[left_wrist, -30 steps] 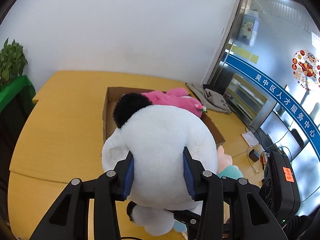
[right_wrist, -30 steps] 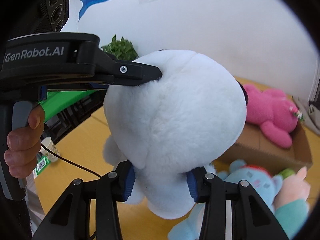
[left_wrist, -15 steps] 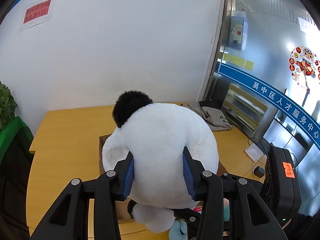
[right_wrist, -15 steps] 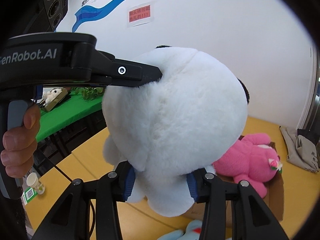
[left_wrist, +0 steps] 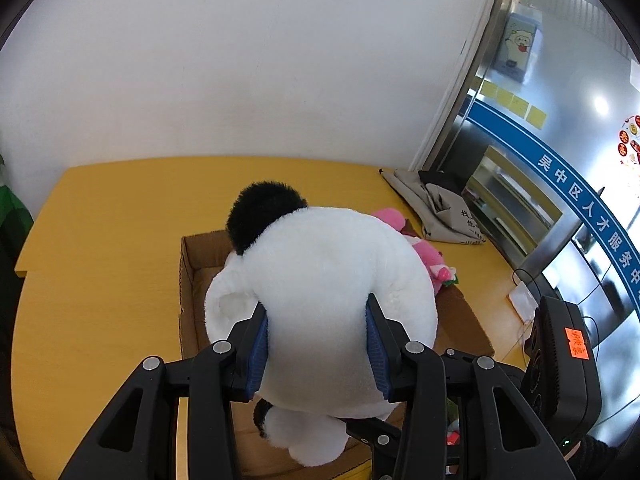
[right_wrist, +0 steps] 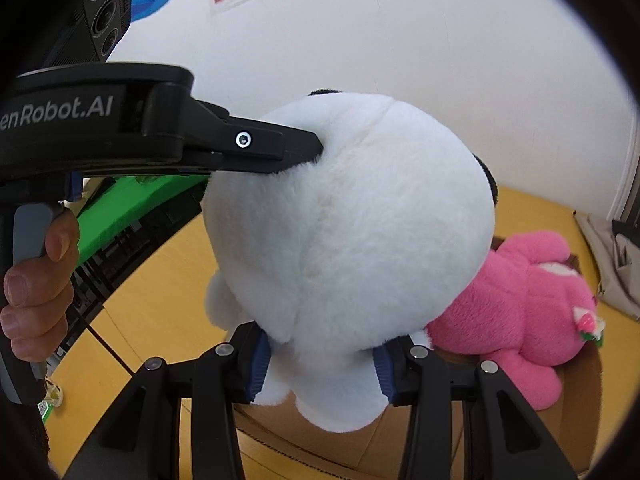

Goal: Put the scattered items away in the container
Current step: 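Lift the white panda with both grippers and lower it into the box, then open both grippers to release the panda beside the pink bear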

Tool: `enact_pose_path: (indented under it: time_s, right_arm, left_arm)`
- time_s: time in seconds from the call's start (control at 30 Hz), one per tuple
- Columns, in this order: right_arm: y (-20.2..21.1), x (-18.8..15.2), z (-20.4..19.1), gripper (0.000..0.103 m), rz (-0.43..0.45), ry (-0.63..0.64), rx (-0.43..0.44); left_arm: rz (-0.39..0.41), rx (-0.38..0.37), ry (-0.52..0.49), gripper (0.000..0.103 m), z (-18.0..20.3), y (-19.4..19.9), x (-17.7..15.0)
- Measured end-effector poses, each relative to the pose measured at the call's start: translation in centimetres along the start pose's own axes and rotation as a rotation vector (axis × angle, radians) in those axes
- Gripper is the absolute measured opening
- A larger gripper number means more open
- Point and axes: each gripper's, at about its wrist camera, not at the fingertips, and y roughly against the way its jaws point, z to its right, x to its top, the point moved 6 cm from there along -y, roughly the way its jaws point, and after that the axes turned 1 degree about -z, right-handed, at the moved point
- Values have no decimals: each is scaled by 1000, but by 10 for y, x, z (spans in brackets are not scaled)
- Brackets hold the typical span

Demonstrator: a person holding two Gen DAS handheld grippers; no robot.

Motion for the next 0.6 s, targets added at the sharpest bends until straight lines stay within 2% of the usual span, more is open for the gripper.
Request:
enact_pose_path:
  time_s: [0.27, 0.47, 0.53, 0.6]
  right_arm:
    - [-69, -24, 6, 42, -163, -48, 35]
    - [-99, -44, -2, 45, -268, -73, 50]
    - [-103, -49, -5, 47, -292, -79, 50]
    - [-105, -51, -11, 54, -311, -73, 42]
  left_arm:
    - [-96, 31, 83, 46, -36, -60, -28]
    - [-140, 37, 100, 49, -50, -72, -50]
    - [-145, 59, 101, 53, -53, -73, -55]
    - [-149, 95, 102, 56, -57, -73, -58]
